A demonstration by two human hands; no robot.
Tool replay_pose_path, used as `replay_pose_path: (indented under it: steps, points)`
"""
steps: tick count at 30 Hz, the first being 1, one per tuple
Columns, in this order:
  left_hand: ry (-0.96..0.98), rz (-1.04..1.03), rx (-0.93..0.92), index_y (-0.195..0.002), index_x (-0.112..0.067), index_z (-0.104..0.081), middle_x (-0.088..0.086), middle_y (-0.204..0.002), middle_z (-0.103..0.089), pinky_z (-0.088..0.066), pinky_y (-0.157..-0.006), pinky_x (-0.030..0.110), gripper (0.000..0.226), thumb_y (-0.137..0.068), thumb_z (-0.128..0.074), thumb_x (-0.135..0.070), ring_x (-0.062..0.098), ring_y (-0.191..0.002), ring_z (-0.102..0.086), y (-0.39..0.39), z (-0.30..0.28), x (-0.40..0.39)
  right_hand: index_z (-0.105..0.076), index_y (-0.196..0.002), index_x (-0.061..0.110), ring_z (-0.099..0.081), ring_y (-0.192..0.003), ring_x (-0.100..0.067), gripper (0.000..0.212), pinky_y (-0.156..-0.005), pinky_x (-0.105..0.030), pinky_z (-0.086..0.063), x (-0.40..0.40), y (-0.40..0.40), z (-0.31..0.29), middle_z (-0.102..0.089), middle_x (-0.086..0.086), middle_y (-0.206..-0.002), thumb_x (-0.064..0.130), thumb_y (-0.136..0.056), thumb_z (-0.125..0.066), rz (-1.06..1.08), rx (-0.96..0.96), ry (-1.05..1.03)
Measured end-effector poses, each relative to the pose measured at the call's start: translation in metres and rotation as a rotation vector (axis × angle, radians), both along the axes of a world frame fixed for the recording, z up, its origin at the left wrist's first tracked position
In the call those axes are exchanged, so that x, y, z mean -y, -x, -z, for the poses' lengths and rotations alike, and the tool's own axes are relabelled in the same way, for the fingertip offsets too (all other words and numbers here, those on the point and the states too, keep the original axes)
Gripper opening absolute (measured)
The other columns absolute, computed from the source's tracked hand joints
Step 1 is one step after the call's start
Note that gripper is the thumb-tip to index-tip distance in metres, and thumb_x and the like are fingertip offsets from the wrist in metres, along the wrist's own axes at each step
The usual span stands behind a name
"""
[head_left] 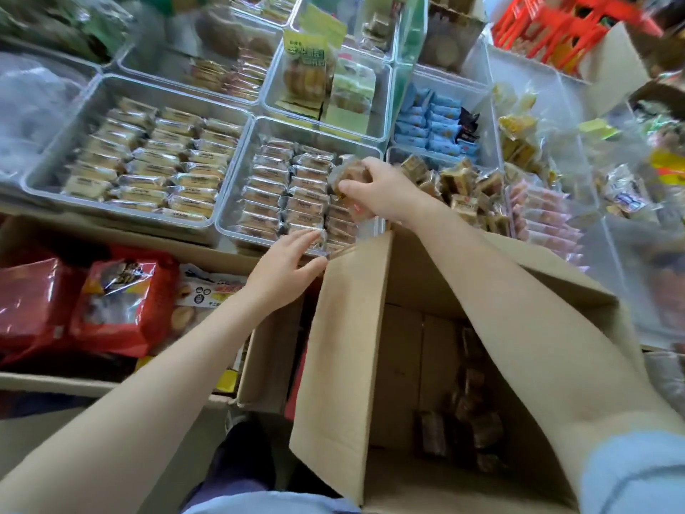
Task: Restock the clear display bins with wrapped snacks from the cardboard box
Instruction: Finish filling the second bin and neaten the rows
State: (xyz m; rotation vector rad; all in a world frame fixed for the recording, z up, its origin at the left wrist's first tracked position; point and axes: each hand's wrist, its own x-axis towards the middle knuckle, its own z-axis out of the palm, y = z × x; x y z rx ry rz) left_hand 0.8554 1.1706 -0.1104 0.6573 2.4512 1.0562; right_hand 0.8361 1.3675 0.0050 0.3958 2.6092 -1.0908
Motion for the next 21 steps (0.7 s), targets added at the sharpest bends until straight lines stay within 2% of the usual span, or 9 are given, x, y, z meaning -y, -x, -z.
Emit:
replay_pose_path:
  steps: [2, 4, 6, 8, 10, 12, 15, 21]
  points:
    - [-0.016, 0.11, 0.094, -0.153, -0.027, -0.039, -0.004, -0.156, -0.042, -0.031, -0.118, 0.037, 0.057, -0.102, -0.049, -0.047, 0.014, -0.144, -0.036, 0.005, 0.008, -0.011, -0.054, -0.112, 0.015, -0.059, -0.085, -0.019, 0.025, -0.064, -0.029, -0.049, 0.012, 0.02, 0.012, -0.06, -0.002, -0.101, 0.035, -0.097, -0.059, -0.116, 0.046, -0.246]
    - [-0.033, 0.206, 0.184, -0.154, -0.025, -0.038, -0.003, -0.155, -0.043, -0.033, -0.118, 0.039, 0.061, -0.1, -0.05, -0.052, 0.015, -0.143, -0.037, 0.0, 0.017, -0.022, -0.052, -0.104, 0.017, -0.055, -0.084, -0.019, 0.016, -0.058, -0.027, -0.038, 0.02, 0.037, 0.028, -0.059, -0.003, -0.103, 0.028, -0.096, -0.059, -0.185, 0.12, -0.407]
    - [0.015, 0.292, 0.138, -0.153, -0.025, -0.041, -0.004, -0.159, -0.038, -0.026, -0.122, 0.044, 0.063, -0.099, -0.049, -0.056, 0.016, -0.15, -0.025, -0.006, 0.025, -0.029, -0.057, -0.106, 0.015, -0.057, -0.089, -0.023, 0.013, -0.064, -0.029, -0.042, 0.022, 0.049, 0.045, -0.061, -0.005, -0.108, 0.022, -0.094, -0.058, -0.239, 0.222, -0.584]
    - [0.094, 0.332, -0.031, -0.15, -0.029, -0.046, -0.008, -0.161, -0.034, -0.016, -0.124, 0.045, 0.06, -0.099, -0.047, -0.059, 0.014, -0.153, -0.014, -0.007, 0.034, -0.029, -0.062, -0.113, 0.012, -0.059, -0.094, -0.027, 0.022, -0.072, -0.033, -0.048, 0.023, 0.055, 0.06, -0.063, -0.006, -0.112, 0.018, -0.093, -0.056, -0.263, 0.343, -0.734]
    - [0.115, 0.3, -0.115, -0.149, -0.035, -0.045, -0.008, -0.162, -0.032, -0.01, -0.123, 0.044, 0.062, -0.095, -0.046, -0.066, 0.015, -0.153, -0.013, 0.0, 0.039, -0.022, -0.064, -0.117, 0.013, -0.06, -0.098, -0.029, 0.025, -0.075, -0.036, -0.047, 0.025, 0.057, 0.07, -0.063, -0.005, -0.113, 0.017, -0.093, -0.057, -0.276, 0.439, -0.833]
    - [0.125, 0.273, -0.133, -0.149, -0.038, -0.043, -0.006, -0.162, -0.032, -0.006, -0.124, 0.044, 0.073, -0.088, -0.044, -0.077, 0.016, -0.153, -0.014, 0.01, 0.044, -0.014, -0.063, -0.122, 0.014, -0.06, -0.112, -0.031, 0.028, -0.081, -0.039, -0.045, 0.028, 0.06, 0.08, -0.062, -0.007, -0.121, 0.015, -0.094, -0.057, -0.293, 0.472, -0.923]
    - [0.17, 0.294, -0.166, -0.149, -0.037, -0.043, -0.005, -0.159, -0.038, 0.003, -0.125, 0.045, 0.092, -0.075, -0.03, -0.091, 0.014, -0.151, -0.02, 0.026, 0.052, -0.003, -0.06, -0.129, 0.014, -0.054, -0.125, -0.032, 0.035, -0.097, -0.043, -0.046, 0.034, 0.062, 0.098, -0.059, -0.009, -0.134, 0.015, -0.095, -0.059, -0.293, 0.492, -1.009]
    - [0.177, 0.284, -0.191, -0.15, -0.037, -0.042, -0.008, -0.153, -0.045, 0.001, -0.124, 0.039, 0.09, -0.077, -0.038, -0.09, 0.014, -0.146, -0.029, 0.049, 0.06, 0.022, -0.061, -0.13, 0.016, -0.057, -0.119, -0.033, 0.041, -0.089, -0.04, -0.051, 0.042, 0.063, 0.12, -0.06, -0.01, -0.13, 0.014, -0.089, -0.066, -0.208, 0.588, -0.822]
